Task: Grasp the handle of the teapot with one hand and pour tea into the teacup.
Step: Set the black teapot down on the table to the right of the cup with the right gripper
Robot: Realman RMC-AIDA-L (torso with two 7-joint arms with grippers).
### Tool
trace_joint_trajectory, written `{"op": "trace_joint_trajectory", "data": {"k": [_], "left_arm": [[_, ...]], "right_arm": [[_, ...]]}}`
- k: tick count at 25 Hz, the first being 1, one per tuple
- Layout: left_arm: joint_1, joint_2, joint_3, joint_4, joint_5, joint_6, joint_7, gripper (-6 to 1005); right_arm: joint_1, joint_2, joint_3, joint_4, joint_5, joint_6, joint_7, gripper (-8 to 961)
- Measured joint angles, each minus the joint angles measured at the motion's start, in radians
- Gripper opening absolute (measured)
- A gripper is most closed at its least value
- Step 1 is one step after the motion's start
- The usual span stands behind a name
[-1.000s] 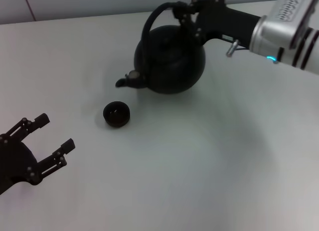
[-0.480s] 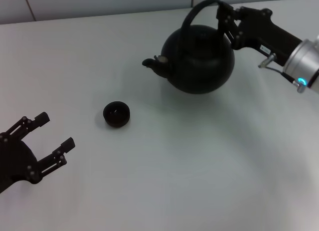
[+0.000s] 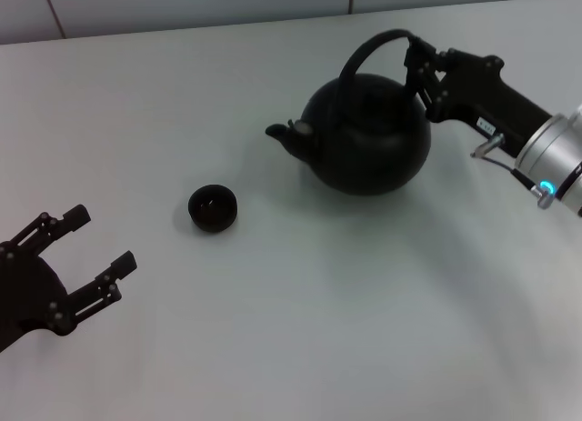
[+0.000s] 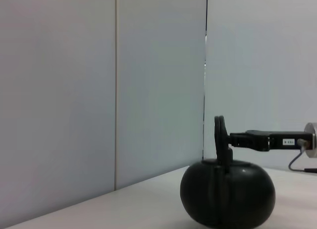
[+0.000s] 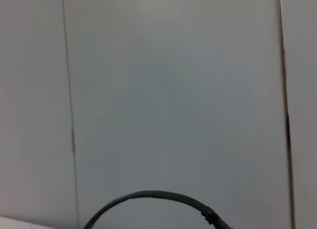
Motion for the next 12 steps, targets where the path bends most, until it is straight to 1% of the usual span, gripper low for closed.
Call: {"op": "trace_joint_trajectory", "data": {"k": [5,12], "left_arm": [[0.0,0.0,0.001,0.0,0.0,0.0,0.0,813],[0.0,0.0,-0.001,-0.002,0.0,0.0,0.0,813]], "right_arm": [[-0.006,0.0,0.028,0.04,0.001,0.015,-0.089,83],[-0.006,0.0,0.026,0.036,0.001,0.027,-0.096,97]]}}
